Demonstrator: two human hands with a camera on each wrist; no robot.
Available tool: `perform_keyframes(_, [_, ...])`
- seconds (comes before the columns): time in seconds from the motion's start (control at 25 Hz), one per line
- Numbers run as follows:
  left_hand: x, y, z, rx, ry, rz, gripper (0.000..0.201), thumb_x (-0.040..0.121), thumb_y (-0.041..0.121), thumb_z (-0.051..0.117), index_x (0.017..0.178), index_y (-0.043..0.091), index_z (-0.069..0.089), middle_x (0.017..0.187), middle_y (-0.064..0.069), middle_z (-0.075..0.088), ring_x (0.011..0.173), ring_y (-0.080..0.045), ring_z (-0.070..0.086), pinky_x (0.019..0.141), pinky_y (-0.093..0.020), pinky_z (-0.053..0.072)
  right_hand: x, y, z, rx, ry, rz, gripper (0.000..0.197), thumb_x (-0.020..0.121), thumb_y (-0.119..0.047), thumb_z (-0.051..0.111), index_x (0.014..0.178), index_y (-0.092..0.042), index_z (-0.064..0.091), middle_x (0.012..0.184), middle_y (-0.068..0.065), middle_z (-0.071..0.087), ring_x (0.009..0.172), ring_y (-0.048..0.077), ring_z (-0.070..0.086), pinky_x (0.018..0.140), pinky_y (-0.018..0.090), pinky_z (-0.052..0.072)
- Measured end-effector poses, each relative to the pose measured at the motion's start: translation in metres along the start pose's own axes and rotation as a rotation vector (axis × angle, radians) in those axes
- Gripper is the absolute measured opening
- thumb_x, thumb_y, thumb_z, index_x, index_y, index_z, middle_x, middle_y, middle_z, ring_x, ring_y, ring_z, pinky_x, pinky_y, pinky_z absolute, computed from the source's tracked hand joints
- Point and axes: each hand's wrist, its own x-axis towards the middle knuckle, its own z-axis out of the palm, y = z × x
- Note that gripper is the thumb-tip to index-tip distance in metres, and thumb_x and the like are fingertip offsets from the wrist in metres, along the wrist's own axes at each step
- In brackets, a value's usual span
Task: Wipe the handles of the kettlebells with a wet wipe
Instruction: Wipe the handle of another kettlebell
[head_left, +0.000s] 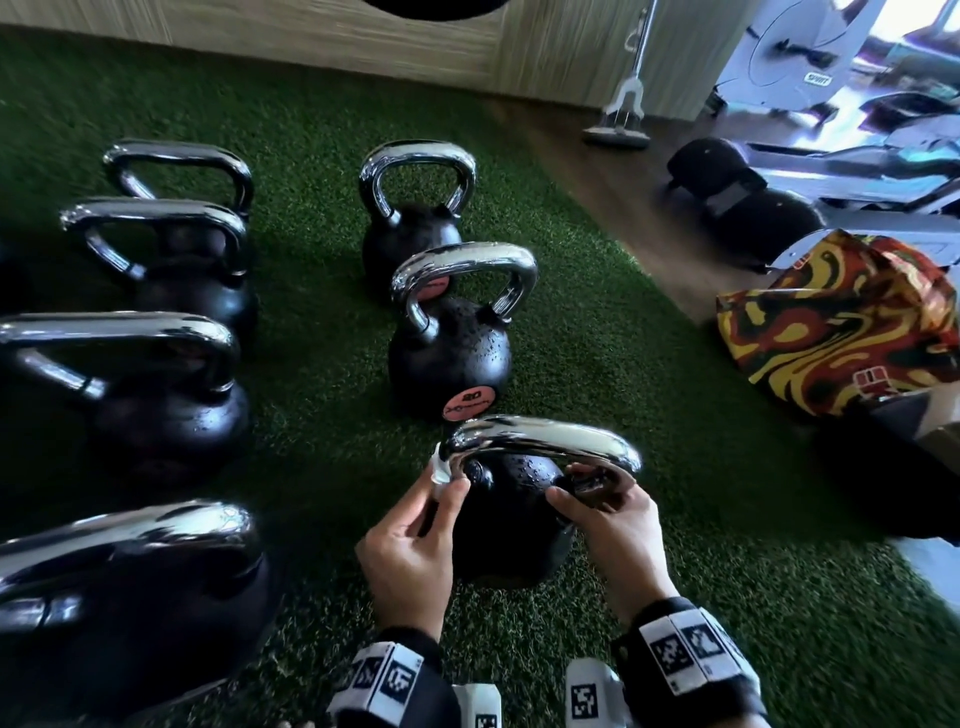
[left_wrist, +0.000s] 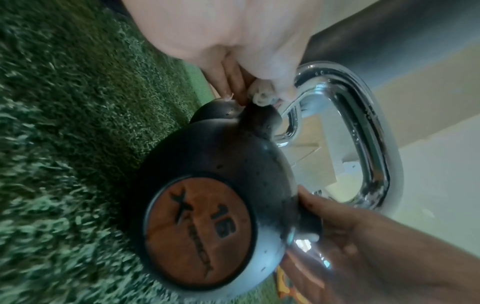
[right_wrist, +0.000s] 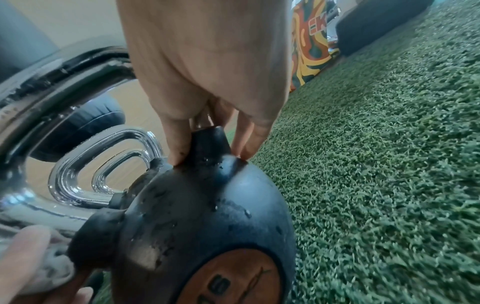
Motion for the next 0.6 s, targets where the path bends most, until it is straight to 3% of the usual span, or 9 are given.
perform_keyframes(0.12, [0.005, -0.001, 0.004, 0.087, 0.065, 0.079, 0.036, 0.086, 0.038, 0.081, 0.102, 0.007, 0.081, 0.092, 0.0, 0.08, 0.078, -0.008, 0.077, 0.068, -0.038, 0.064, -0.002, -0.001, -0.011, -0.105, -0.084, 0.004, 0.053, 0.055, -0.025, 0.091, 0.105, -0.028, 0.076, 0.094, -0.008, 0.08, 0.092, 0.009, 0.075, 0.088, 0.035, 0.059])
perform_keyframes(0.2, [0.016, -0.004, 0.01, 0.074, 0.065, 0.075, 0.035, 0.086, 0.04, 0.079, 0.097, 0.007, 0.081, 0.088, -0.001, 0.08, 0.076, -0.011, 0.077, 0.067, -0.039, 0.063, -0.008, -0.004, -0.023, -0.229, -0.121, -0.032, 0.036, 0.061, -0.029, 0.085, 0.096, -0.026, 0.076, 0.083, -0.012, 0.078, 0.076, 0.0, 0.072, 0.074, 0.028, 0.058])
perform_keyframes(0.28, [0.036, -0.003, 0.024, 0.048, 0.014, 0.043, 0.023, 0.088, 0.031, 0.081, 0.097, 0.009, 0.082, 0.089, -0.001, 0.08, 0.077, -0.013, 0.077, 0.069, -0.04, 0.063, -0.02, -0.012, -0.034, -0.339, -0.17, -0.09, 0.01, 0.075, -0.028, 0.077, 0.081, -0.022, 0.072, 0.065, -0.015, 0.07, 0.054, -0.006, 0.055, 0.054, 0.02, 0.045])
perform_keyframes(0.36, [0.058, 0.003, 0.04, -0.022, -0.055, -0.016, 0.017, 0.087, 0.021, 0.082, 0.102, 0.014, 0.081, 0.097, -0.005, 0.08, 0.086, -0.013, 0.078, 0.078, -0.033, 0.063, -0.035, -0.024, -0.04, -0.383, -0.289, -0.125, 0.005, 0.077, -0.022, 0.067, 0.072, -0.02, 0.069, 0.056, -0.014, 0.062, 0.047, -0.003, 0.046, 0.05, 0.02, 0.035])
perform_keyframes(0.44, [0.077, 0.014, 0.054, -0.035, -0.178, -0.035, 0.02, 0.085, 0.014, 0.082, 0.105, 0.017, 0.08, 0.099, -0.003, 0.08, 0.087, -0.007, 0.077, 0.08, -0.024, 0.062, -0.045, -0.037, -0.036, -0.4, -0.423, -0.149, 0.031, 0.081, -0.008, 0.065, 0.059, -0.029, 0.068, 0.052, -0.021, 0.06, 0.046, -0.005, 0.049, 0.05, 0.011, 0.032])
perform_keyframes(0.52, [0.093, 0.021, 0.058, 0.044, -0.329, -0.059, 0.017, 0.085, 0.02, 0.082, 0.103, 0.018, 0.082, 0.097, 0.005, 0.08, 0.089, -0.002, 0.076, 0.082, -0.022, 0.06, -0.043, -0.038, -0.025, -0.431, -0.434, -0.16, 0.05, 0.087, -0.005, 0.065, 0.053, -0.042, 0.066, 0.051, -0.026, 0.059, 0.047, -0.006, 0.049, 0.048, 0.01, 0.033])
perform_keyframes(0.6, [0.104, 0.025, 0.051, 0.124, -0.407, -0.109, 0.012, 0.088, 0.028, 0.079, 0.098, 0.021, 0.082, 0.094, 0.011, 0.08, 0.091, 0.002, 0.074, 0.084, -0.02, 0.058, -0.034, -0.033, -0.01, -0.412, -0.321, -0.236, 0.039, 0.088, -0.012, 0.07, 0.063, -0.041, 0.071, 0.061, -0.022, 0.066, 0.054, -0.006, 0.054, 0.051, 0.011, 0.038])
